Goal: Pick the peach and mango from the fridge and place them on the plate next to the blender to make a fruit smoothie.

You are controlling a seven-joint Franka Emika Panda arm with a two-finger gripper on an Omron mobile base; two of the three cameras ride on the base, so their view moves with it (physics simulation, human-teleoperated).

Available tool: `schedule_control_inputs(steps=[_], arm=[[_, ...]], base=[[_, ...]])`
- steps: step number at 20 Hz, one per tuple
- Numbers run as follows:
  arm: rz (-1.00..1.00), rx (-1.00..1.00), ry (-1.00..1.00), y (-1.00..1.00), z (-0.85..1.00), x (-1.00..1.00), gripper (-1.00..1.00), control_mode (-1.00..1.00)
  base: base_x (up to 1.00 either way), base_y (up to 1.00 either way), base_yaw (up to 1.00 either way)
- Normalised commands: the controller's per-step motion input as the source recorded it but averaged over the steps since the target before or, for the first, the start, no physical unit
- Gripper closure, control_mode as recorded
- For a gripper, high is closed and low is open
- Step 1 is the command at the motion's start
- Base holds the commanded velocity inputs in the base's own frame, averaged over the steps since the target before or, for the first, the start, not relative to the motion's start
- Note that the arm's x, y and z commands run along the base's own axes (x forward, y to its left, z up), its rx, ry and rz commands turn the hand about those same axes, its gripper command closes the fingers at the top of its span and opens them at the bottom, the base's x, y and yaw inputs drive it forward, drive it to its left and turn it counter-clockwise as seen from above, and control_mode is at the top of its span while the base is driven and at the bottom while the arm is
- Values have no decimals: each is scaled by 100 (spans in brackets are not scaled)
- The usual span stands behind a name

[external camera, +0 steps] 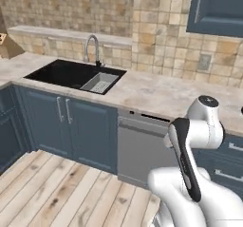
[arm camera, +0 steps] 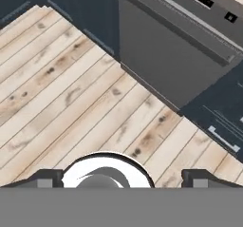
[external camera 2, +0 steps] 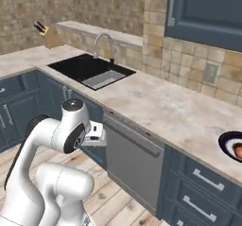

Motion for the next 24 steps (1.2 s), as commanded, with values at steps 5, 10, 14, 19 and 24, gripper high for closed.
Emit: schedule_control_inputs(steps=[5,10,14,19,24], arm=[[0,0,0,0,0,0,-100,100],[0,0,0,0,0,0,-100,100],[0,0,0,0,0,0,-100,100],[0,0,0,0,0,0,-100,100],[0,0,0,0,0,0,-100,100]], base=[[0,54,87],[0,22,95],[0,10,96],[0,9,94],[0,16,94]])
